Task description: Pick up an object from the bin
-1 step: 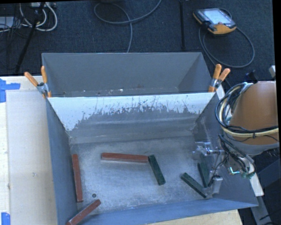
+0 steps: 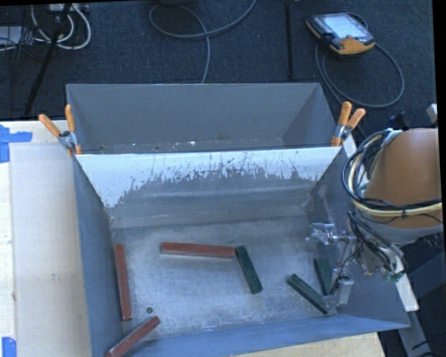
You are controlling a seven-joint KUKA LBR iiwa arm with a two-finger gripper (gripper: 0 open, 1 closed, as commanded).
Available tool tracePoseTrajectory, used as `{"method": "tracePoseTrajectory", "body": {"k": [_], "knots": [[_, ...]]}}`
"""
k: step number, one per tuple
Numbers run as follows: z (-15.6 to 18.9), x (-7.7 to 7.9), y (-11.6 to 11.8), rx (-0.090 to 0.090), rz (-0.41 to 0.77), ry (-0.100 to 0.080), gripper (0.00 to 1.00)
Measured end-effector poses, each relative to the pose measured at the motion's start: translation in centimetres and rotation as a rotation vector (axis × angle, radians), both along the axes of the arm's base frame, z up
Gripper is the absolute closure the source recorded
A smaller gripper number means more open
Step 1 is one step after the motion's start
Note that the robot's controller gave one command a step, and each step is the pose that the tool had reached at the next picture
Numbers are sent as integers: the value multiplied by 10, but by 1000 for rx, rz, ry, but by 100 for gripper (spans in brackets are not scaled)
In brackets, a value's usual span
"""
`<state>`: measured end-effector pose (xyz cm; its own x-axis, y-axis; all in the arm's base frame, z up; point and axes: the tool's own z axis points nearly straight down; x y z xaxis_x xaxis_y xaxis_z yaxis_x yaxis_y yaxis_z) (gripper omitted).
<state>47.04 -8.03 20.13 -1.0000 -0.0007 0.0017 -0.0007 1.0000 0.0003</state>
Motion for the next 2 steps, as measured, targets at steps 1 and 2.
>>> {"method": "tracePoseTrajectory", "body": {"k": [1,2], "knots": [[-60,14,-19,-1,55,-6,0],[-101,6,-28,1,-51,1,0]]}}
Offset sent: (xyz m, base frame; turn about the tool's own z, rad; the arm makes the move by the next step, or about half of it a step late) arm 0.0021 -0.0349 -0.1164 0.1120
